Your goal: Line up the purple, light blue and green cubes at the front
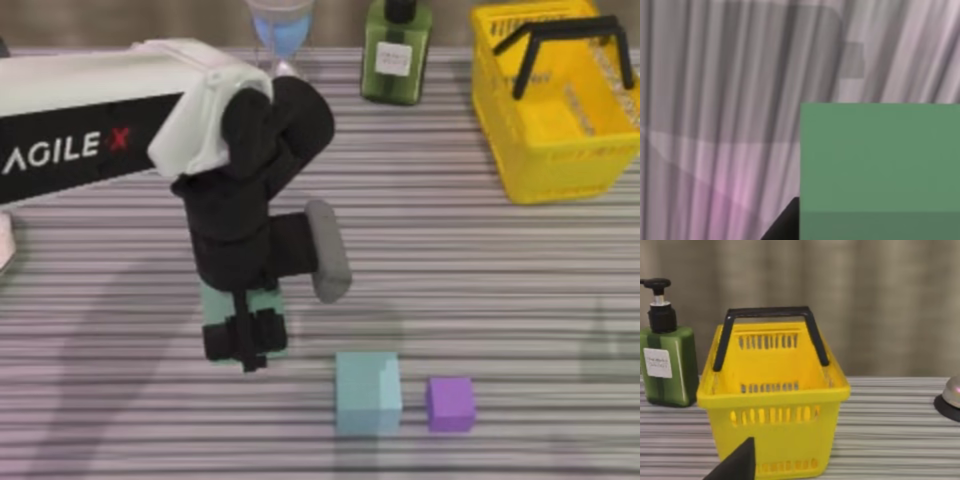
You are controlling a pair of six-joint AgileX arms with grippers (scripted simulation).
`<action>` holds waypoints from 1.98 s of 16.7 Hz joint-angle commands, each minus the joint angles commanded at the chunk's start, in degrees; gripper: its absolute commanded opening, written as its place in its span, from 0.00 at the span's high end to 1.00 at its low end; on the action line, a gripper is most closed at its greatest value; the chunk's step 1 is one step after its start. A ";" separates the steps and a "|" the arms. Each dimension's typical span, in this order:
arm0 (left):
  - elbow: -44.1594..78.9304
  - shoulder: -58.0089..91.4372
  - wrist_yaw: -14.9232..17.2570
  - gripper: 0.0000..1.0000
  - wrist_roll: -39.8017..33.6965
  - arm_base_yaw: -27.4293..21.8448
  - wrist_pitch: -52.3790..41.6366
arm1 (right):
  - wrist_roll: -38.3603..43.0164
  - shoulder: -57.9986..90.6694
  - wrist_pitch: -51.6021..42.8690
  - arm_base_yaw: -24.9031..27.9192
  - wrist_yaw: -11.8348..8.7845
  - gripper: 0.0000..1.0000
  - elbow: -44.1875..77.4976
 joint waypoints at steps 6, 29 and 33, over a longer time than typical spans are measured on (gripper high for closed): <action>-10.47 -9.41 -0.07 1.00 6.49 -2.66 3.14 | 0.00 0.00 0.00 0.00 0.00 0.00 0.00; -19.36 -2.47 -0.04 0.55 6.53 -2.72 18.97 | 0.00 0.00 0.00 0.00 0.00 0.00 0.00; -19.36 -2.47 -0.04 0.25 6.53 -2.72 18.97 | 0.00 0.00 0.00 0.00 0.00 0.00 0.00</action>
